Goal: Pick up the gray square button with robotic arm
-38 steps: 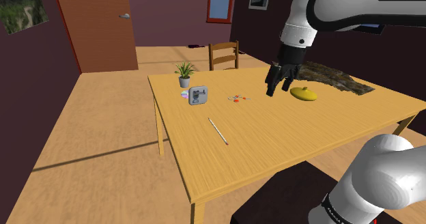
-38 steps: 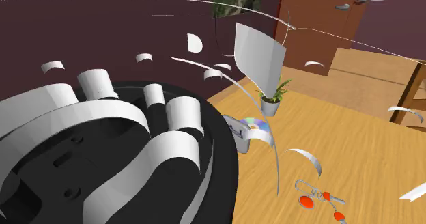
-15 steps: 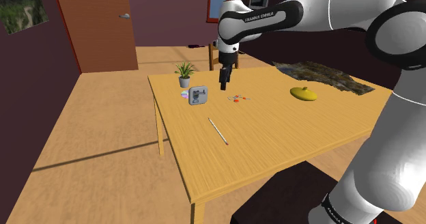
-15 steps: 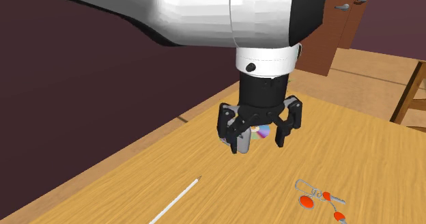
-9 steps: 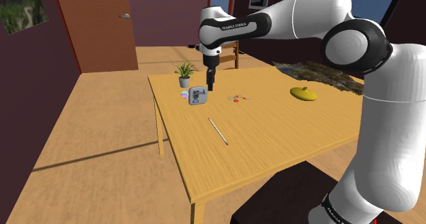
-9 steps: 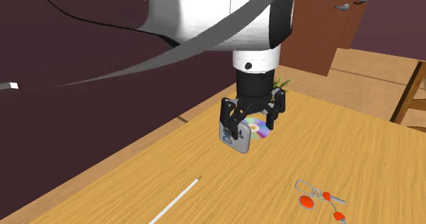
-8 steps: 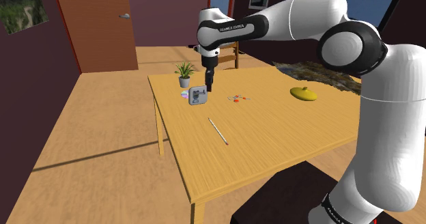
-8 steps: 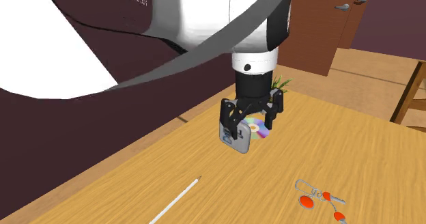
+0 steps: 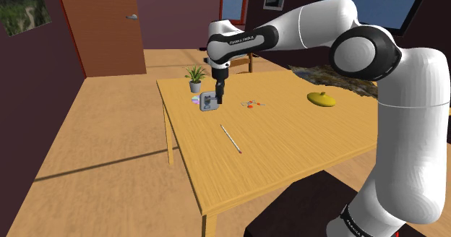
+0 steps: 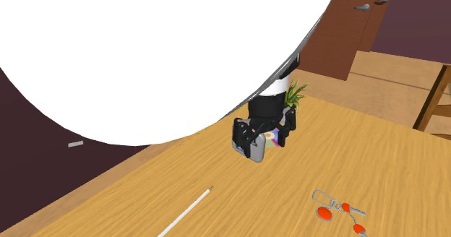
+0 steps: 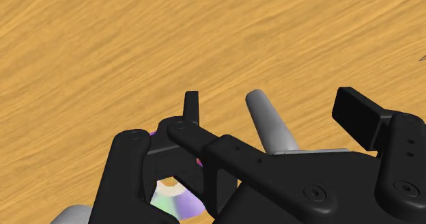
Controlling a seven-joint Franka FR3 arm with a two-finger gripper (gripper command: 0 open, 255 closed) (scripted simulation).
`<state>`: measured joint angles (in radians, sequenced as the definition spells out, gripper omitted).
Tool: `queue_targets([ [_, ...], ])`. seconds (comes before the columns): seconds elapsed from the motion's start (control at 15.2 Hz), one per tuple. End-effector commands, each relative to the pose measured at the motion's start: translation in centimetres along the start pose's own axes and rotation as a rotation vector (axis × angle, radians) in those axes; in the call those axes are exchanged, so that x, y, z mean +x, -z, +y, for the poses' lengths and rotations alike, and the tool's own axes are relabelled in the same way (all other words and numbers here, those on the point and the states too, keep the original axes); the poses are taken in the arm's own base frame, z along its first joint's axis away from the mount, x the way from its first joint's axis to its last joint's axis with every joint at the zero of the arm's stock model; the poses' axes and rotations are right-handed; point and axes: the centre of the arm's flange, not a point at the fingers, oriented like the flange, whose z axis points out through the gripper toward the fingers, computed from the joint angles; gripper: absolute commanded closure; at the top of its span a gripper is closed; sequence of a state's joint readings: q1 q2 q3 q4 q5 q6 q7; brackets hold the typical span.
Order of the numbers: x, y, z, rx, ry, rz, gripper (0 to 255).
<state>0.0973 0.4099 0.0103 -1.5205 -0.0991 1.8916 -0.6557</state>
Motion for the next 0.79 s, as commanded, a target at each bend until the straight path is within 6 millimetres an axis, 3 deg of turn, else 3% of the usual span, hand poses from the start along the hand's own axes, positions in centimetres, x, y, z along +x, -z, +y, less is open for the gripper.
queue_targets([
  [0.0, 0.0, -0.3, -0.1, 0.0, 0.0, 0.0, 255],
  [0.59, 0.0, -0.2, 0.0, 0.0, 0.0, 0.0, 255],
  [0.73, -0.1, 0.8, 0.0, 0.0, 0.0, 0.0, 255],
])
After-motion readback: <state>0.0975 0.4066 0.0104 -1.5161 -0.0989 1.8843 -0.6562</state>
